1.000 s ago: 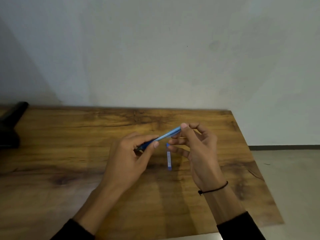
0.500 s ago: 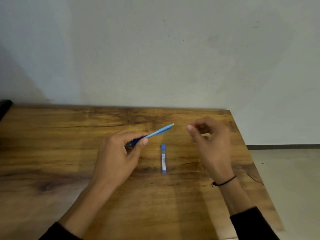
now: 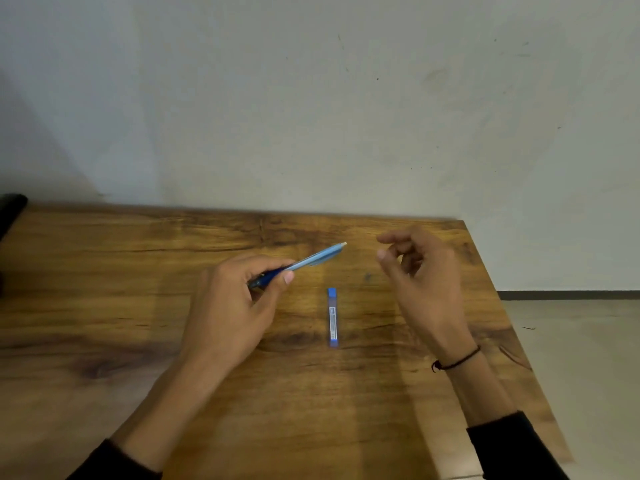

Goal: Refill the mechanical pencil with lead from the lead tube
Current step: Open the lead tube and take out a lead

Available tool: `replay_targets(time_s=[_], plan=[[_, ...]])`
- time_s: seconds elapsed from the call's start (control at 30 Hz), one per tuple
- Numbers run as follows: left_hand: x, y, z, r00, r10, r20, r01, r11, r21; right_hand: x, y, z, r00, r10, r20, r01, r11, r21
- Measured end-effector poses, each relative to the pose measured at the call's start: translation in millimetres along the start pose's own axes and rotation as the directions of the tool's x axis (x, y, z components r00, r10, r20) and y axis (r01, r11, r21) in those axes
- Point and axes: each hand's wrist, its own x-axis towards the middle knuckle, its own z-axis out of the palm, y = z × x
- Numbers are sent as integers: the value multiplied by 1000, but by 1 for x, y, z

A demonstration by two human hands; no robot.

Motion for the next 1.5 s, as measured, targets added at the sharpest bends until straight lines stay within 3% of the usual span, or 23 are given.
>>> replay_targets(time_s=[0.1,0.27,0.47,0.67,0.83,0.93,1.07,1.23,1.37,1.43,1.5], plan=[[0,5,1,1000,12,9,-12,1000,-20,0,-9,4,999,-39,-12,41,979,199],[-2,11,3,997,46,60,-45,999,-15,-3,-15,8,996,-51,72,24,941,338],[-2,10,2,998,40,58,-39,999,-29,-5,-15,12,995,-12,104,-12,974,226],[-2,10,4,998,41,38,-42,999,22,1,-11,1,998,61,-30,-56,990,133],[0,4,3,1000,-14,-8,15,984,178,4,9,-16,976,134,174,-91,967,-238],[-2,2,7,1000,-27,-15,30,959,281,-2,12,-10,972,135,191,-52,921,-385],[-6,1,13,1000,0,-7,2,924,383,-1,11,-7,981,127,145,-62,920,-386],[-8,0,14,1000,-6,4,4,899,439,-2,0,-8,995,84,48,-71,970,-234],[-6,-1,14,1000,-16,16,7,890,455,-12,-24,3,997,19,69,-5,981,-195],[-5,-1,13,999,-26,27,10,890,457,-23,-36,15,991,21,132,13,968,-251],[-3,-1,12,999,-33,38,12,887,462,-37,-43,29,976,67,205,28,903,-428]])
